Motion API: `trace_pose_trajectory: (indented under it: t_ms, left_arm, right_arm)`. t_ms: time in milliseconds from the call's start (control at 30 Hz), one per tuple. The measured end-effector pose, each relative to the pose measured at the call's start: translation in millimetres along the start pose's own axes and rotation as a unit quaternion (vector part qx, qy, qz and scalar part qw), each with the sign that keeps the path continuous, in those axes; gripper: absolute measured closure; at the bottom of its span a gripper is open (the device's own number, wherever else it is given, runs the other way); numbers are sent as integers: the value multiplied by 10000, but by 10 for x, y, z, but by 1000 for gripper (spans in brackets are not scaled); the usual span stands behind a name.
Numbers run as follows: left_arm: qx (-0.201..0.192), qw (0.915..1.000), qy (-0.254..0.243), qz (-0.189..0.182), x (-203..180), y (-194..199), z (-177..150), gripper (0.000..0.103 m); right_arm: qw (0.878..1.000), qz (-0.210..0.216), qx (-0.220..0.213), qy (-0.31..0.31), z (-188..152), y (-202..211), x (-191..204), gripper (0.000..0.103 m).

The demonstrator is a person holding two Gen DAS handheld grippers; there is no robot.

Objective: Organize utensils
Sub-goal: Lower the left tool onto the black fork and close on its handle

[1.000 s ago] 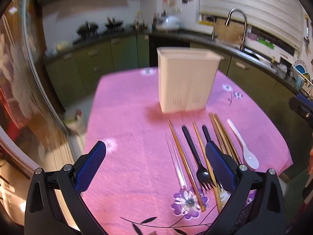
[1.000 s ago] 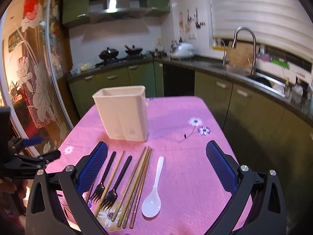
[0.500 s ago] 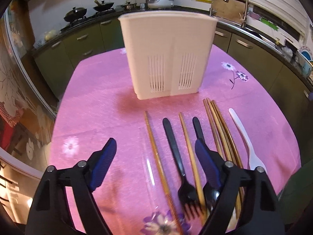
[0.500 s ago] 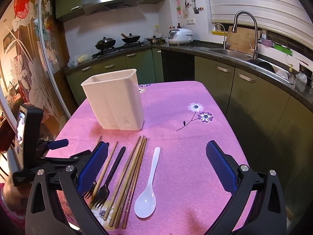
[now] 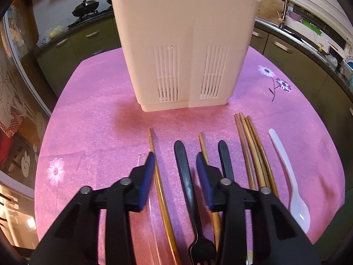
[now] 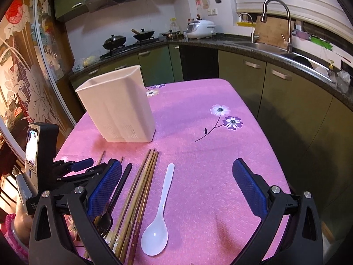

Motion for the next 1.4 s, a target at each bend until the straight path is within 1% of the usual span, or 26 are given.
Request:
trace_pose_trajectory:
  t_ms: [133,267,333,367,400,433,500,667,833,900,967,1067,1133,1267,1300,1333,1400]
  left_arm:
    - [150,9999,21,-76,-10,-98,6,68]
    - [252,9997,-62,-31,-41,-197,16,68]
    - [206,9997,-83,-35,-49,-198,21,70]
    - [216,9997,-78,-61,-49,-201,26,76]
    - [213,9997,-76,-57,-41,-197,23,88]
    - [213,9997,-79,-53,-35,-197,28,91]
    - [215,9997,-136,-64,-26,-195,27,91]
    - [255,9994,-6,-245,27,-179,29,92]
    - [-60,9995,-56,-315,71,25,76,92]
    - [-145,9991,-42,-396,87,114,109,92]
    - [-246,9986,-33,-468,117,215,141,92]
    - [-370,9978,-14,-545,173,348,165,92]
    - [-441,9971,-8,-614,197,423,182,92]
    - [-547,9956,-11,-755,218,560,172,92]
    - [-567,9954,-10,-773,213,573,181,92]
    - [-610,9950,-10,-787,224,614,179,92]
    - [-698,9945,-6,-782,231,667,185,92]
  right_arm:
    - [10000,22,53,-45,3,-81,-26,4]
    - [10000,29,54,-63,9,-113,-37,4]
    - [10000,26,60,-68,8,-119,-44,4]
    - [10000,23,62,-72,9,-122,-45,4]
    - [9999,23,64,-75,4,-122,-51,4]
    - [9999,24,71,-77,6,-125,-50,4]
    - [9999,36,76,-73,3,-118,-51,4]
    - [9999,84,113,-42,19,-136,-12,4]
    - [9996,125,180,181,79,-182,136,4]
    - [9991,175,258,273,98,-228,201,4]
    - [9977,374,418,377,123,-307,292,4]
    - [9921,940,669,491,170,-442,441,4]
    - [9887,1150,809,523,199,-535,501,4]
    - [9790,1589,954,850,219,-698,650,4]
    - [9769,1663,1056,827,210,-760,670,4]
    - [9773,1643,1104,759,205,-799,672,4]
    - [9813,1422,1107,669,218,-852,689,4]
Point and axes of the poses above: each gripper's, at about its wrist camera, not at the fingertips, and y roughly against the way its jaws point, x to its left, z to its top, the point moved 3 cm from there along -y, roughly the way its jaws point, and after that the axes turned 11 degrees about y, right-handed, at the moved point
